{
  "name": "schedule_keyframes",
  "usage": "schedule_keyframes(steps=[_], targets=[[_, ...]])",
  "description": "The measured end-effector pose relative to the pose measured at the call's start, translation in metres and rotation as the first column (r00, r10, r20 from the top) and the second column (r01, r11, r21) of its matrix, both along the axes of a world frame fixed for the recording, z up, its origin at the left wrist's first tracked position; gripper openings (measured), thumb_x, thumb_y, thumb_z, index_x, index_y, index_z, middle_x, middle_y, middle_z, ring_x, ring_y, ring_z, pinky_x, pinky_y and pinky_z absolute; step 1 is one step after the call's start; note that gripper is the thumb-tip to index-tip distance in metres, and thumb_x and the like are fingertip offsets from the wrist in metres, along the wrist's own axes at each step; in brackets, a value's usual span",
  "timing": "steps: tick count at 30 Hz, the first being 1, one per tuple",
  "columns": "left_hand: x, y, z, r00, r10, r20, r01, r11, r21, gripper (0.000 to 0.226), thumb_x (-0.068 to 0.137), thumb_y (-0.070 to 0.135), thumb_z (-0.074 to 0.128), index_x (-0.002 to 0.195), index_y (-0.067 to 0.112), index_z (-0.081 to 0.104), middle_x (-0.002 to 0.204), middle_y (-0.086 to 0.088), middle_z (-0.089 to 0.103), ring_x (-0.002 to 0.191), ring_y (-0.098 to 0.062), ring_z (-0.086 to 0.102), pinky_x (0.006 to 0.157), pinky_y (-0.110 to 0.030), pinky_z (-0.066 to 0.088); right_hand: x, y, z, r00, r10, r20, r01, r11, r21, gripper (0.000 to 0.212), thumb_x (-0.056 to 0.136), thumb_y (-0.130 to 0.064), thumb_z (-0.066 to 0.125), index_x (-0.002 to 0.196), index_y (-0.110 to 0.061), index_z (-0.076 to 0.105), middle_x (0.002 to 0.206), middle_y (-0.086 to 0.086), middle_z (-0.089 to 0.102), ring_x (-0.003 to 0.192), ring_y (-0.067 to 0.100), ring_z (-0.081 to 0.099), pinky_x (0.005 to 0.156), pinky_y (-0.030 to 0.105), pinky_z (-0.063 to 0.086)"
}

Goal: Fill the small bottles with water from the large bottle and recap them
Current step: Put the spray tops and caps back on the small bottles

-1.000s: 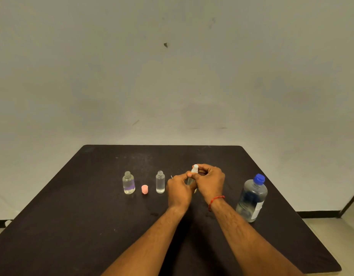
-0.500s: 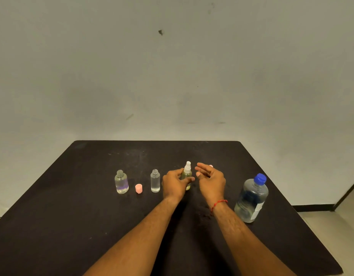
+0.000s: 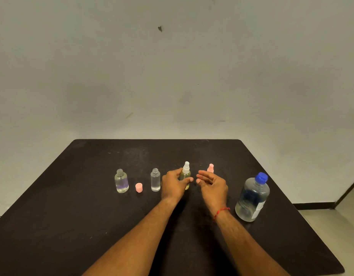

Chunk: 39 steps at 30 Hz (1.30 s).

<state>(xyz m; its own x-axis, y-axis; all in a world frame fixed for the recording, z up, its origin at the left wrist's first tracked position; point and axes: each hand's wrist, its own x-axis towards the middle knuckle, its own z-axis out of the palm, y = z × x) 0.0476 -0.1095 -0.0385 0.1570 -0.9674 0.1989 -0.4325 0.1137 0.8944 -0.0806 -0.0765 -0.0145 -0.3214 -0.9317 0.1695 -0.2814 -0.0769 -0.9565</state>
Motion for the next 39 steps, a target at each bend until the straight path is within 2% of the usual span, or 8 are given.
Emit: schedule_keyframes(steps=[7,10,14,17,22,25,31,39], targets=[[0.002,0.004,0.002,0.999,-0.037,-0.005,0.037,0.999,0.034,0.036,0.079,0.028,0.085,0.114,0.023,0.075,0.090,0.008,0.077,0.075,-0.008,0.071,0.053,-0.025,0.056,-0.001,0.007,0.000,1.000,0.001,-0.002,-0.001,1.000,0.001,0.029,0.080,-0.004,0.076,0.105,-0.017,0.074,0.091,-0.007,0.074,0.085,-0.004,0.067,0.082,0.011,0.052],[0.002,0.003,0.000,0.999,-0.051,-0.006,0.052,0.998,0.039,0.037,0.078,0.029,0.086,0.114,0.024,0.075,0.093,0.009,0.077,0.084,-0.007,0.072,0.070,-0.032,0.062,0.000,0.008,0.002,1.000,0.009,0.002,-0.009,1.000,-0.011,0.030,0.078,-0.002,0.077,0.105,-0.016,0.074,0.092,-0.005,0.074,0.082,-0.006,0.067,0.077,0.007,0.051],[0.006,0.005,0.001,0.997,-0.066,0.027,0.065,0.997,0.049,0.067,0.079,0.032,0.085,0.139,0.018,0.059,0.132,0.003,0.066,0.119,-0.014,0.063,0.095,-0.028,0.055,0.000,0.011,0.005,1.000,0.005,-0.010,-0.005,1.000,-0.027,0.029,0.079,-0.003,0.076,0.105,-0.016,0.074,0.092,-0.006,0.074,0.080,-0.008,0.065,0.069,0.000,0.046],[0.013,0.019,0.007,0.998,-0.012,-0.053,0.013,1.000,0.025,0.067,0.085,0.031,0.079,0.145,0.017,0.053,0.144,0.002,0.057,0.110,-0.023,0.068,0.058,-0.025,0.059,0.000,0.013,0.006,1.000,-0.003,-0.019,0.002,0.999,-0.035,0.028,0.080,-0.004,0.075,0.106,-0.016,0.074,0.090,-0.008,0.073,0.082,-0.005,0.067,0.070,0.002,0.048],[0.030,0.048,0.010,0.974,0.146,-0.171,-0.175,0.970,-0.167,0.016,0.090,0.028,0.074,0.104,0.023,0.078,0.089,0.005,0.078,0.082,-0.011,0.073,0.080,-0.042,0.062,0.012,0.021,0.003,0.999,-0.005,-0.041,0.002,0.997,-0.074,0.020,0.080,-0.006,0.075,0.097,-0.018,0.074,0.084,-0.010,0.071,0.076,-0.006,0.066,0.070,0.006,0.051],[0.043,0.064,0.013,0.959,0.204,-0.196,-0.244,0.948,-0.207,0.013,0.091,0.017,0.072,0.080,0.023,0.078,0.066,0.020,0.070,0.068,0.000,0.069,0.077,-0.033,0.056,0.026,0.026,-0.001,0.997,0.018,-0.074,-0.023,0.998,-0.060,0.018,0.080,-0.011,0.077,0.096,-0.019,0.073,0.085,-0.011,0.070,0.077,-0.003,0.066,0.069,0.008,0.052],[0.074,0.074,0.000,0.921,0.332,-0.204,-0.375,0.897,-0.234,0.006,0.086,0.017,0.077,0.091,0.021,0.077,0.084,0.014,0.074,0.083,-0.004,0.070,0.077,-0.024,0.056,0.059,0.034,-0.011,0.980,0.040,-0.195,-0.055,0.996,-0.074,0.017,0.078,-0.026,0.080,0.093,-0.020,0.073,0.076,-0.013,0.068,0.067,-0.003,0.063,0.062,0.006,0.048],[0.089,0.060,-0.014,0.954,0.289,-0.075,-0.295,0.952,-0.083,0.041,0.088,0.028,0.076,0.126,0.021,0.066,0.124,0.007,0.068,0.111,-0.008,0.061,0.091,-0.022,0.050,0.085,0.034,-0.014,0.898,0.070,-0.435,-0.087,0.996,-0.018,0.016,0.079,-0.026,0.077,0.079,-0.021,0.062,0.068,-0.020,0.051,0.063,-0.006,0.052,0.056,0.004,0.031]])
